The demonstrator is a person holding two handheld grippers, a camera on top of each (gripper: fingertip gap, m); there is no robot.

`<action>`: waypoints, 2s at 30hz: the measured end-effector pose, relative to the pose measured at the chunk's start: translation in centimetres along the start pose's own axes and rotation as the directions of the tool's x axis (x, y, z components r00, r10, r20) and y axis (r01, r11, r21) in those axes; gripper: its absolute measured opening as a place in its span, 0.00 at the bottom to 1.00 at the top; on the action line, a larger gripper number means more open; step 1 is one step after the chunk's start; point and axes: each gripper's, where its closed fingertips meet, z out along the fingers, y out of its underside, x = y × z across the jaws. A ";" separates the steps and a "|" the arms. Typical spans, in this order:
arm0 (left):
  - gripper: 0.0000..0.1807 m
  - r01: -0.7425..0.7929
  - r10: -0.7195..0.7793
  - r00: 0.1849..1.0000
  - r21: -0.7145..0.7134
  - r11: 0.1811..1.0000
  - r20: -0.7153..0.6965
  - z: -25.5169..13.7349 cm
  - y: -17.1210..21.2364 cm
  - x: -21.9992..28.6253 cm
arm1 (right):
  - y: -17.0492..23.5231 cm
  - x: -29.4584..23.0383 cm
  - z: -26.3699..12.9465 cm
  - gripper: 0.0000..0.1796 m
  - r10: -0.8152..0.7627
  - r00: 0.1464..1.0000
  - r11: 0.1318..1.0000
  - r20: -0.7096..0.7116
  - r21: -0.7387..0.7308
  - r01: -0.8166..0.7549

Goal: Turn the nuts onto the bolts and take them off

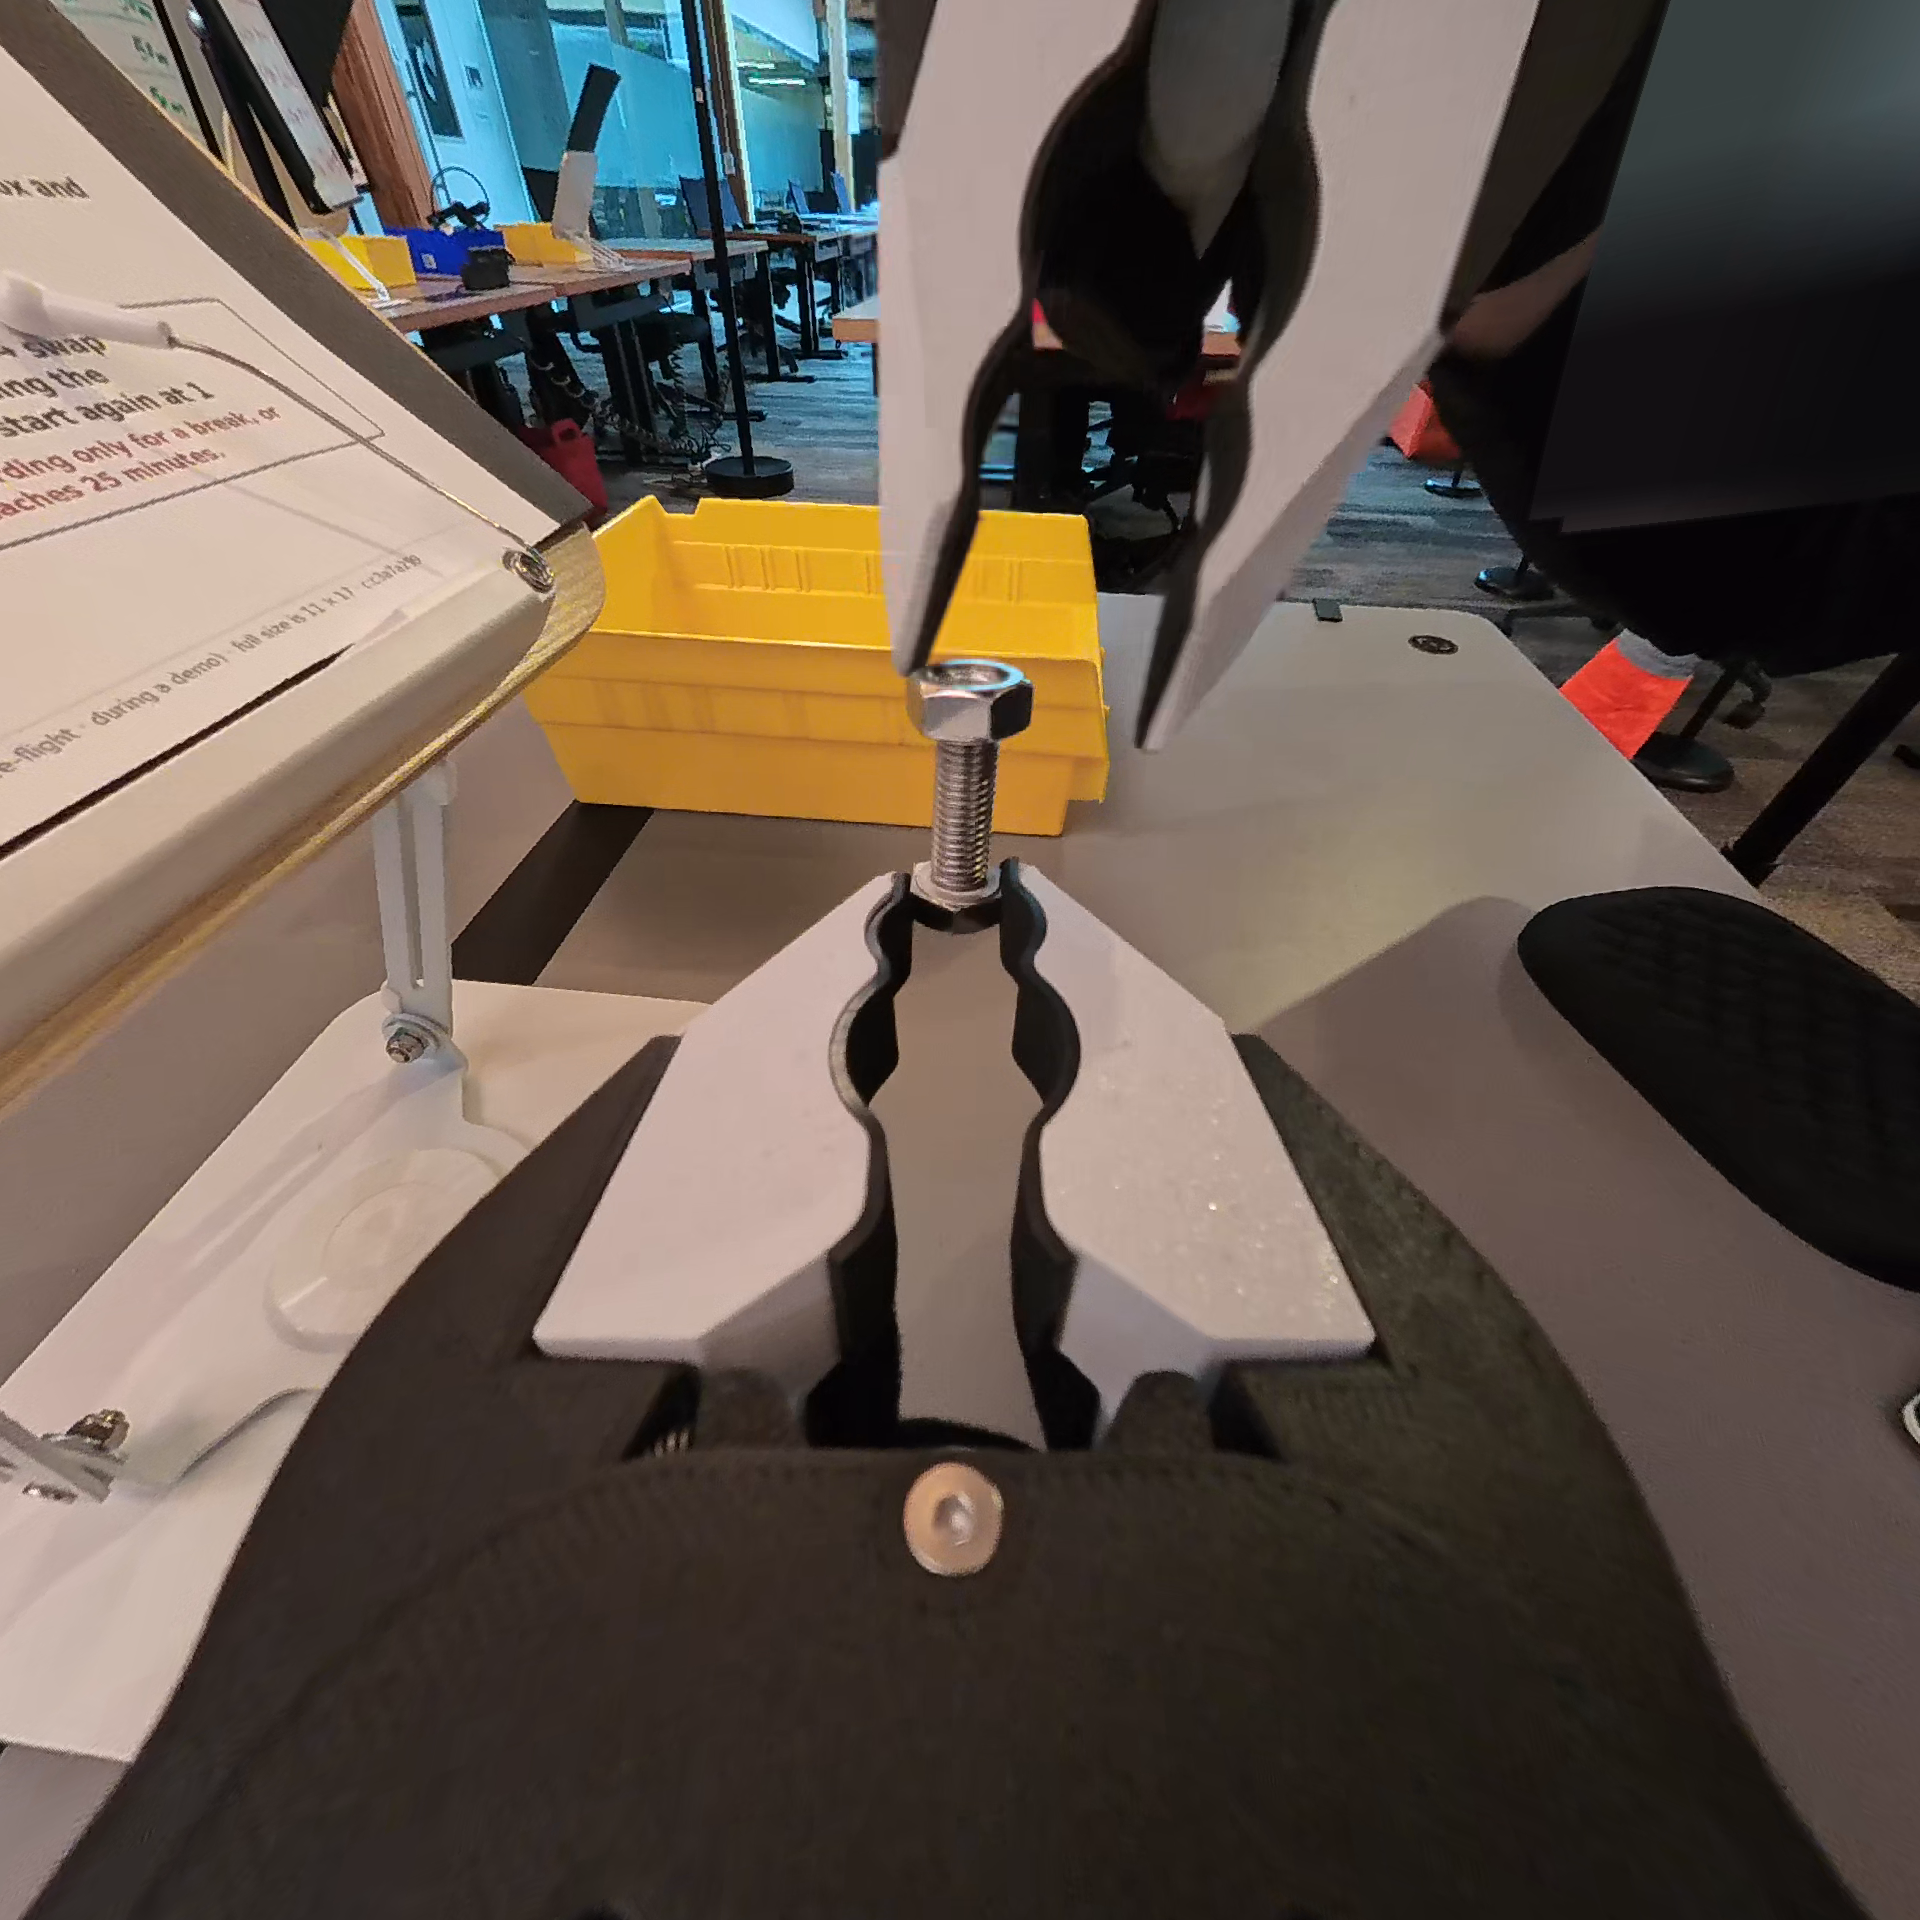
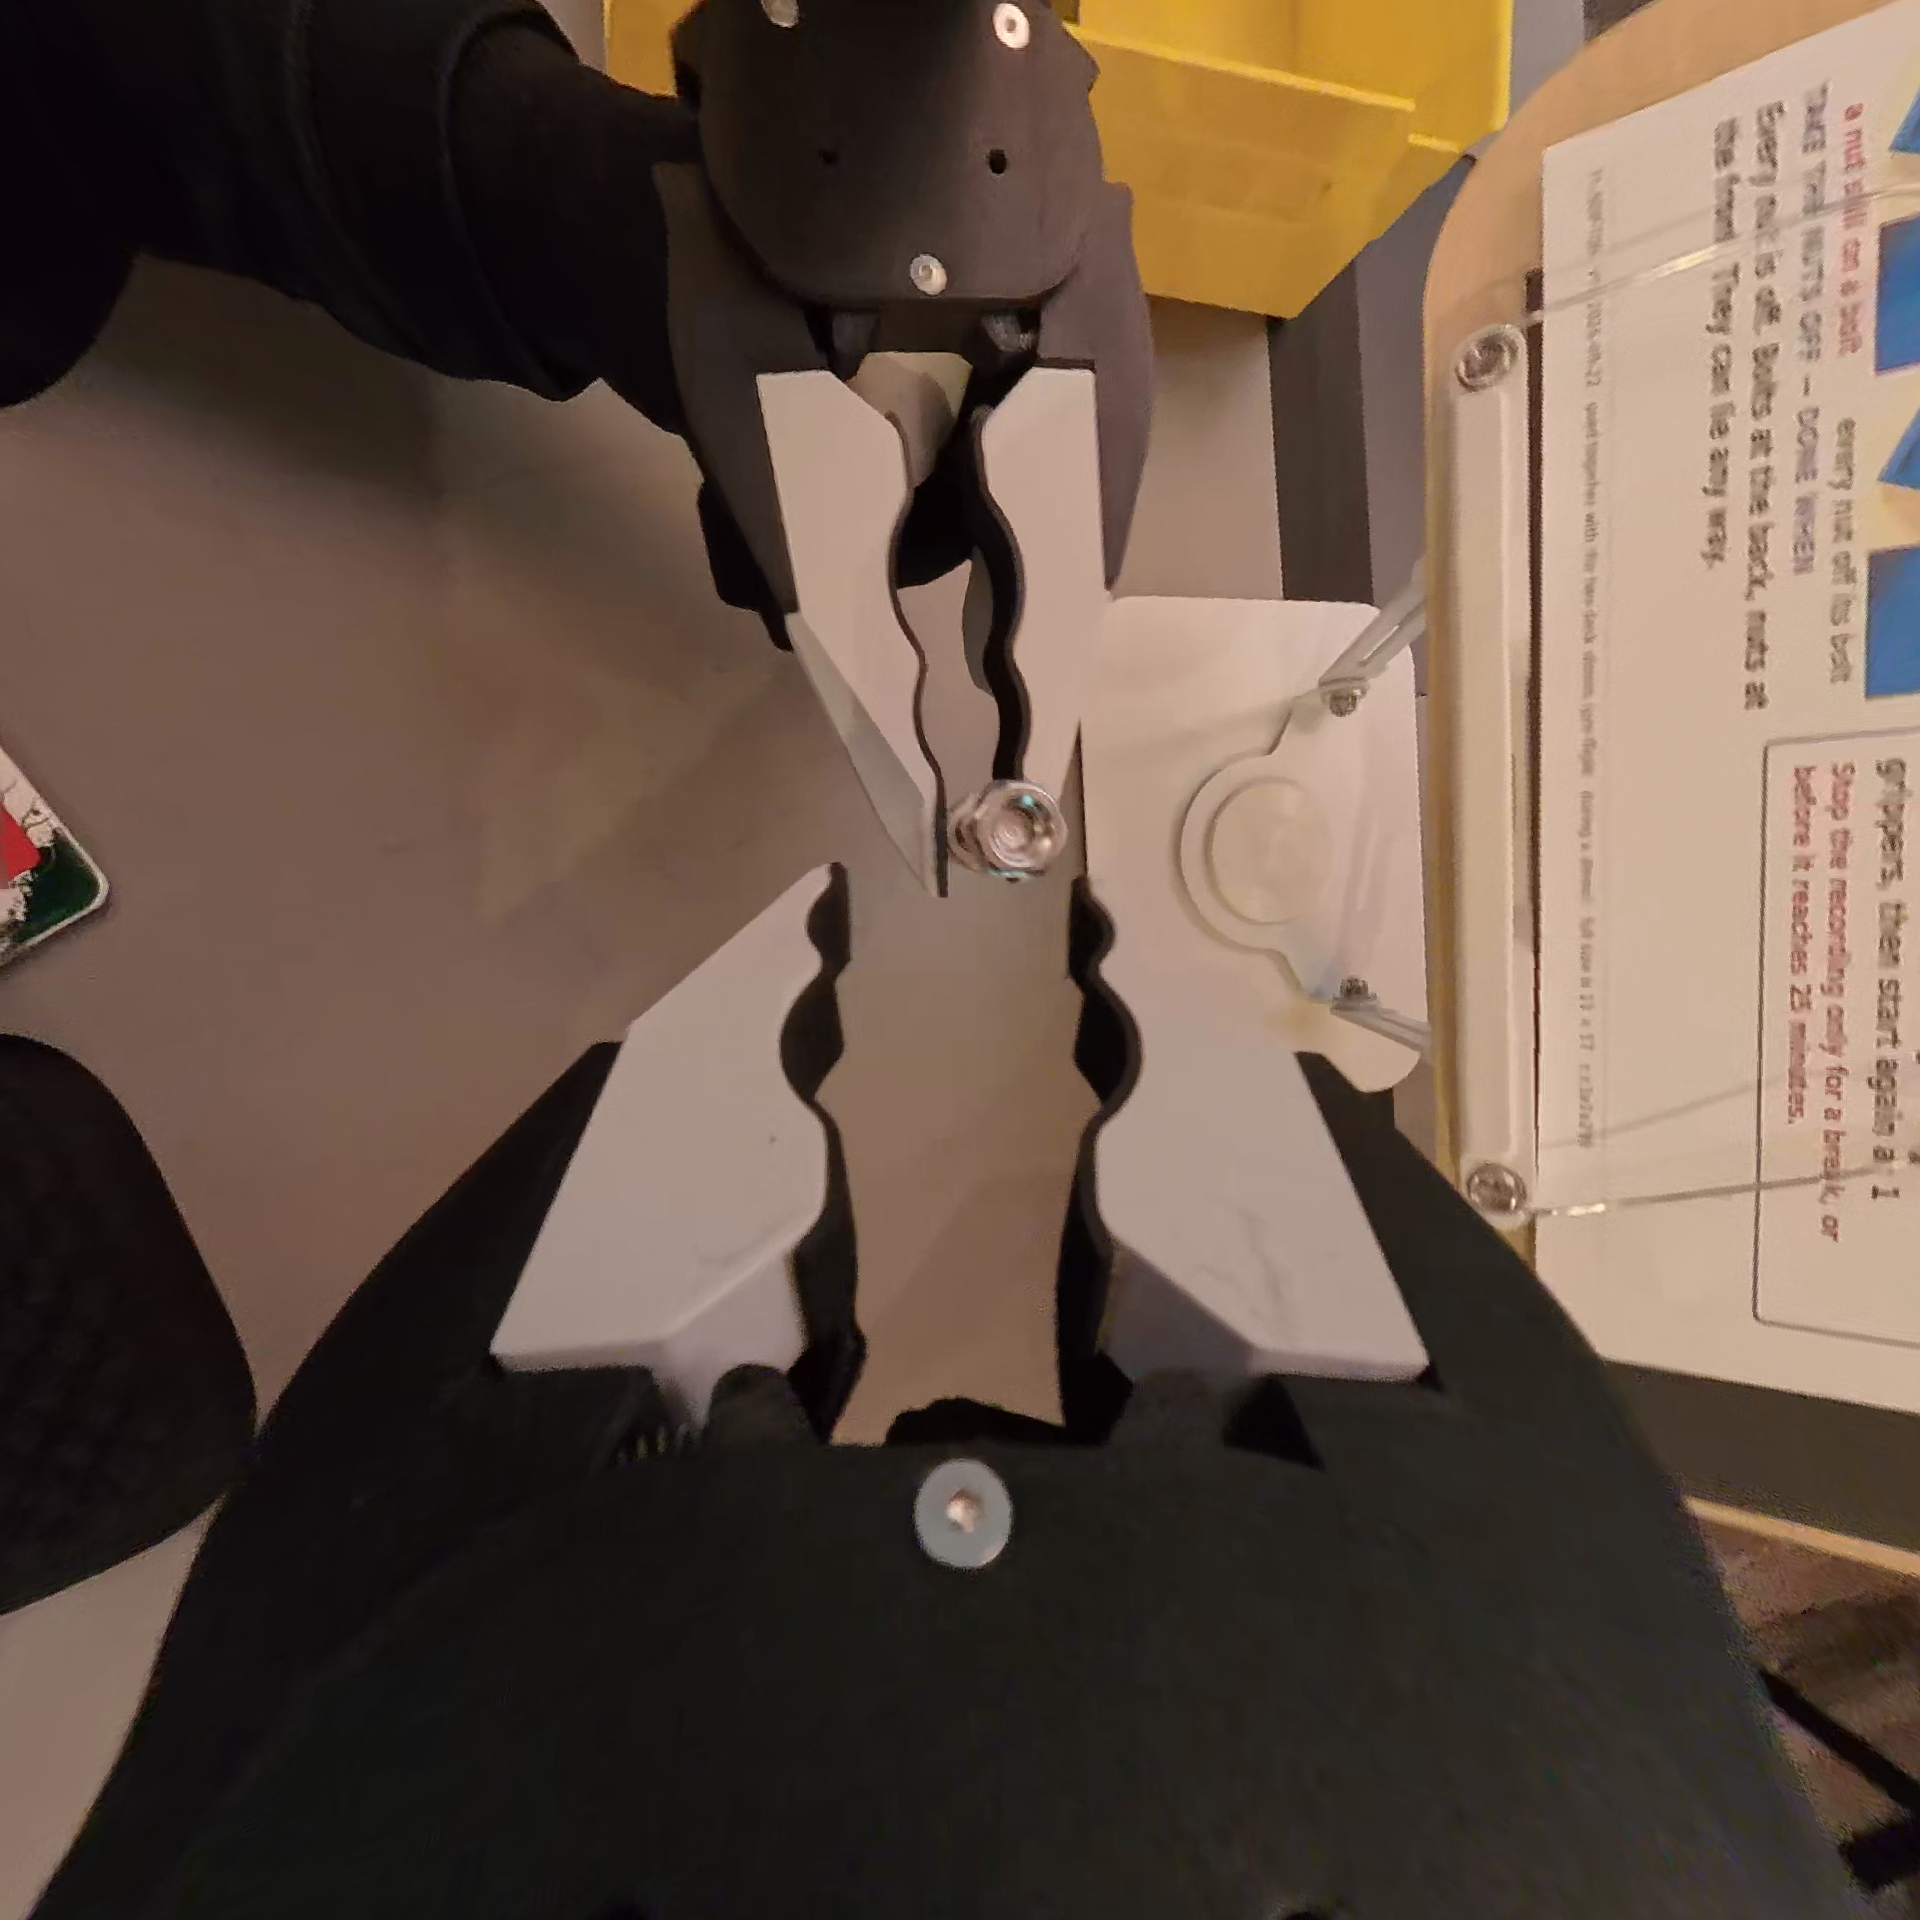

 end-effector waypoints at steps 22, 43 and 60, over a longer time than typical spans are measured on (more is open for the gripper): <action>0.08 0.003 -0.003 1.000 -0.001 1.000 -0.001 0.1 0.0 0.0 | -0.3 -0.6 0.4 0.24 -0.019 1.000 1.000 0.016 0.020 0.018; 0.08 -0.029 0.029 1.000 -0.034 0.999 -0.005 0.3 0.3 0.4 | -0.8 0.3 1.1 0.09 -0.096 0.995 0.995 0.000 0.003 0.096; 0.08 -0.007 0.015 0.996 0.086 0.996 -0.091 -0.6 -1.5 1.6 | -2.9 -0.4 -0.1 0.09 -0.194 0.981 0.962 0.023 0.200 0.185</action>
